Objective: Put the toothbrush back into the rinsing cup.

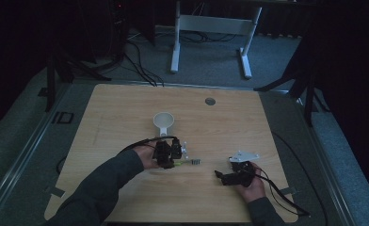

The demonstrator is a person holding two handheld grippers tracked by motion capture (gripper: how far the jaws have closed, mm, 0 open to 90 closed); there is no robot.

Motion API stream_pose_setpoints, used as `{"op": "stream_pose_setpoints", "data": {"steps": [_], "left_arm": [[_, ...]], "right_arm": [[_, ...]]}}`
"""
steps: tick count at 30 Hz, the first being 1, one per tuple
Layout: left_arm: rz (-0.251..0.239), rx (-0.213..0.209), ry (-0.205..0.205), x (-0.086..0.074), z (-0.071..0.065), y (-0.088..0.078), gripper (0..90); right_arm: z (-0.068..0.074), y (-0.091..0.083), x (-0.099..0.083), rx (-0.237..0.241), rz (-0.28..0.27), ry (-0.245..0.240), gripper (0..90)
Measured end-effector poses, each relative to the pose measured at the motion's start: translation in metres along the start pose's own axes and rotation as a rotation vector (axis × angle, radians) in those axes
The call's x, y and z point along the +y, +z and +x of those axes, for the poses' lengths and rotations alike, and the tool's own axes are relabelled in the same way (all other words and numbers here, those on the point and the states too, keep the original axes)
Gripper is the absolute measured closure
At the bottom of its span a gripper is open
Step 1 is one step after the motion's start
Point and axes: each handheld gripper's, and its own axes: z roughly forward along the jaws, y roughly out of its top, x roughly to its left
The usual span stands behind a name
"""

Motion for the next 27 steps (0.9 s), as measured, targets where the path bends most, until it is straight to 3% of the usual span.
{"op": "stream_pose_setpoints", "data": {"steps": [27], "left_arm": [[-0.082, 0.015, -0.041, -0.004, 0.005, -0.013, 83.6]], "right_arm": [[0.000, 0.000, 0.000, 0.000, -0.001, -0.001, 13.6]]}}
